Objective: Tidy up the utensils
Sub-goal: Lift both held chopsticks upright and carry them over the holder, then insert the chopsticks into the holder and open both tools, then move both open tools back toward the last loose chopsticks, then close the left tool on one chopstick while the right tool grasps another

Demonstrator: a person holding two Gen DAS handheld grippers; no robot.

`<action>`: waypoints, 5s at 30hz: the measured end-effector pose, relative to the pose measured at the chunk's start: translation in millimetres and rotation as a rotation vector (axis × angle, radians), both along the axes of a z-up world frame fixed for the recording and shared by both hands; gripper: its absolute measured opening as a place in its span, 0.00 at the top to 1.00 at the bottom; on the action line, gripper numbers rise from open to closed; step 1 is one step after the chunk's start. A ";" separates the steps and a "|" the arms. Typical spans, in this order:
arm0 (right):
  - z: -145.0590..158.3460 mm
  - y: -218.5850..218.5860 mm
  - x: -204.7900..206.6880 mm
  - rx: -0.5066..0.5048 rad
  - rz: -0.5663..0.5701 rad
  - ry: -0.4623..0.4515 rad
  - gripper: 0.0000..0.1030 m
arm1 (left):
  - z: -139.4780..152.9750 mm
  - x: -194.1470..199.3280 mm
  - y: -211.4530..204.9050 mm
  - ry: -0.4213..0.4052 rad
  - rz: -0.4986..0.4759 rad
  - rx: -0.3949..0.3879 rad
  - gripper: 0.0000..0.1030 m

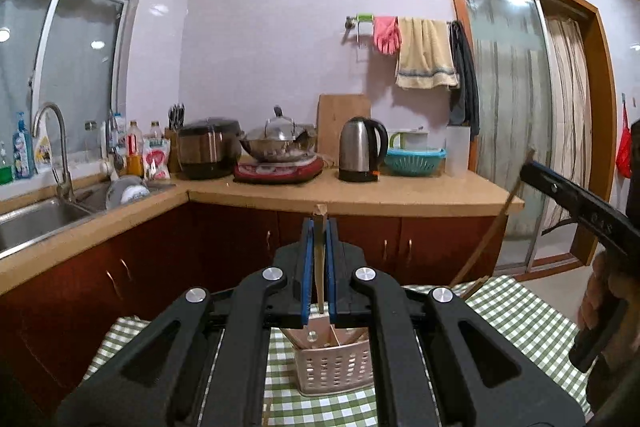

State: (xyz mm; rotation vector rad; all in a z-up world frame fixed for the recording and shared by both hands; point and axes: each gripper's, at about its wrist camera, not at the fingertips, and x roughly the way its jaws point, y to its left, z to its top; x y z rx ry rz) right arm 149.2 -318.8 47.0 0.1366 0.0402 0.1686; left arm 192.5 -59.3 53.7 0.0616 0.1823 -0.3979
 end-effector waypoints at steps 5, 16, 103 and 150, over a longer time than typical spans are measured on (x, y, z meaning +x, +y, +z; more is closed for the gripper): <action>-21.7 0.1 28.6 0.017 0.019 0.050 0.93 | -17.4 13.7 0.0 0.052 -0.003 0.019 0.94; -73.1 8.9 54.9 0.025 0.024 0.167 0.93 | -51.0 33.7 -4.7 0.156 -0.025 0.077 0.94; -249.5 6.0 -91.3 -0.098 -0.084 0.596 0.94 | -242.8 -64.5 97.9 0.453 0.211 0.074 0.23; -204.1 9.3 -116.1 -0.024 -0.067 0.449 0.94 | -215.2 -93.0 89.2 0.342 0.168 0.111 0.94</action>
